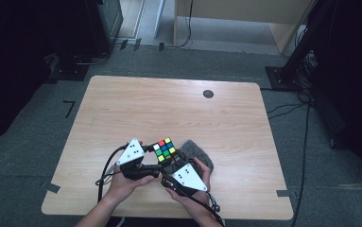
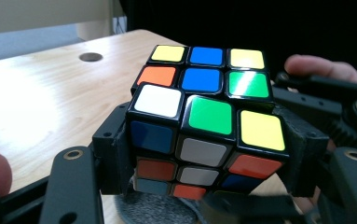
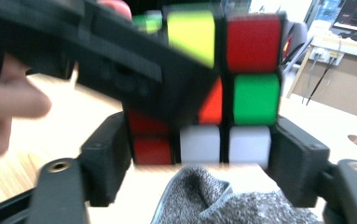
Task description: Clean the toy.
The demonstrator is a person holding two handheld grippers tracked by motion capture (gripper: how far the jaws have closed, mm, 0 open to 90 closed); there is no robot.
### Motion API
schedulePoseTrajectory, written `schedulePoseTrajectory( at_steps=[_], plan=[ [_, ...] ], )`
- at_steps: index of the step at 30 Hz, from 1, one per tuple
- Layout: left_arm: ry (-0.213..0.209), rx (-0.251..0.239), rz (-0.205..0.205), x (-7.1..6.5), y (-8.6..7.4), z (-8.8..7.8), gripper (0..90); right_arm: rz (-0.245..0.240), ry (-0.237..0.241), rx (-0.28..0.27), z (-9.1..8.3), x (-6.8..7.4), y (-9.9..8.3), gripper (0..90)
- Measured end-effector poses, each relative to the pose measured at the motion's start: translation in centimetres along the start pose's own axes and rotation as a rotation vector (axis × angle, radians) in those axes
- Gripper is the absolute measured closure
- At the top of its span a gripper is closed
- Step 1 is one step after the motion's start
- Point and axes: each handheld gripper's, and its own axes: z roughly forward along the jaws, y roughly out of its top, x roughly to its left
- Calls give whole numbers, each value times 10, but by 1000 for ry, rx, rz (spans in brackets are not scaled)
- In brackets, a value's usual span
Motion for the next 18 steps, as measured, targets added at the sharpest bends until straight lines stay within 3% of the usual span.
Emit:
schedulePoseTrajectory(
  at_steps=[4, 9, 11, 13, 14, 18],
  plan=[
    [25, -20, -40, 14, 0, -8, 331, 14, 16, 39, -1, -7, -3, 196],
    [55, -38, -65, 27, 0, -16, 331, 34, -12, 111, -3, -26, -12, 203],
    [62, -36, -70, 29, -2, -17, 331, 56, -55, 185, 2, -37, -16, 233],
    [70, -27, -68, 30, -4, -16, 330, 109, -108, 287, 10, -49, -23, 252],
    [71, -24, -66, 30, -5, -16, 330, 149, -107, 339, 14, -56, -28, 252],
    [82, -6, -63, 30, -8, -12, 330, 191, -96, 452, 24, -64, -42, 244]
  ],
)
